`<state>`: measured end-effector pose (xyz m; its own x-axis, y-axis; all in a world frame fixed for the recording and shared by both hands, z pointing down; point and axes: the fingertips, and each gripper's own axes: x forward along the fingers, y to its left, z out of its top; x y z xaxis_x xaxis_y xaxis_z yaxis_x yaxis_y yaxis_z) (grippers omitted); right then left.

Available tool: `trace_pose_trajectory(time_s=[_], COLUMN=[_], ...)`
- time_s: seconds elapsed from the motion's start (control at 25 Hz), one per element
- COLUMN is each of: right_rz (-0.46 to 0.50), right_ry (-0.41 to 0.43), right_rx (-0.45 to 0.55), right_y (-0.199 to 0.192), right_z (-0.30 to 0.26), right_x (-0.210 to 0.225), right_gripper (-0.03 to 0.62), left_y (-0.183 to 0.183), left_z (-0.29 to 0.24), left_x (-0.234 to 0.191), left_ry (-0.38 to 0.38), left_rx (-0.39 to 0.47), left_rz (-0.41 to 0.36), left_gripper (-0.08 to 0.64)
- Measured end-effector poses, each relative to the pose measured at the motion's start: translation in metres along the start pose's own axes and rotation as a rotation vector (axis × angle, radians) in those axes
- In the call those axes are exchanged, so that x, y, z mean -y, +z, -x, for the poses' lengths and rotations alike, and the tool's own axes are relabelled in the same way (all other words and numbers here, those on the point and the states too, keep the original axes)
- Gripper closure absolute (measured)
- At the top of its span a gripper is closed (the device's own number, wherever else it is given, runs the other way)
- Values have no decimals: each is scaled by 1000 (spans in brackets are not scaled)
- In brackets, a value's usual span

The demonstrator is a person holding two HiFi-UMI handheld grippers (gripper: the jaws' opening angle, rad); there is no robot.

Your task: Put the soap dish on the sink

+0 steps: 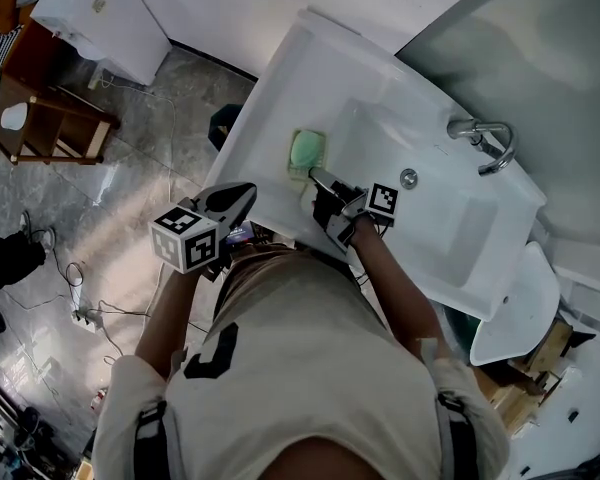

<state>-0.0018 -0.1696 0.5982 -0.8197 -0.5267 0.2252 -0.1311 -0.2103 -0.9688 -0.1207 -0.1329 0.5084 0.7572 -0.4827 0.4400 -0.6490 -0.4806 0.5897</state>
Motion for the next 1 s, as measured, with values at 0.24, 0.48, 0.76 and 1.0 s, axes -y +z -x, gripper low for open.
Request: trace_pose_trajectory(time_s=[0.24, 0.48, 0.76, 1.0], right_rz=[5, 2, 21, 37], right_ry=[-15, -32, -76, -99], right_rx=[3, 23, 59, 100], right_y=[1, 5, 14, 22], right_z=[-2, -5, -7, -9], right_x=[3, 2, 4, 9], right_gripper=[503, 503, 503, 512], left_y=[-2, -5, -10, -14], left_z=[-4, -4, -1, -2], left_x=[6, 10, 8, 12], left_ry=[-19, -20, -3, -10], left_rx=[-8, -12, -6, -16], left_rz=[-9, -9, -4, -3], left_gripper=[540, 540, 540, 540])
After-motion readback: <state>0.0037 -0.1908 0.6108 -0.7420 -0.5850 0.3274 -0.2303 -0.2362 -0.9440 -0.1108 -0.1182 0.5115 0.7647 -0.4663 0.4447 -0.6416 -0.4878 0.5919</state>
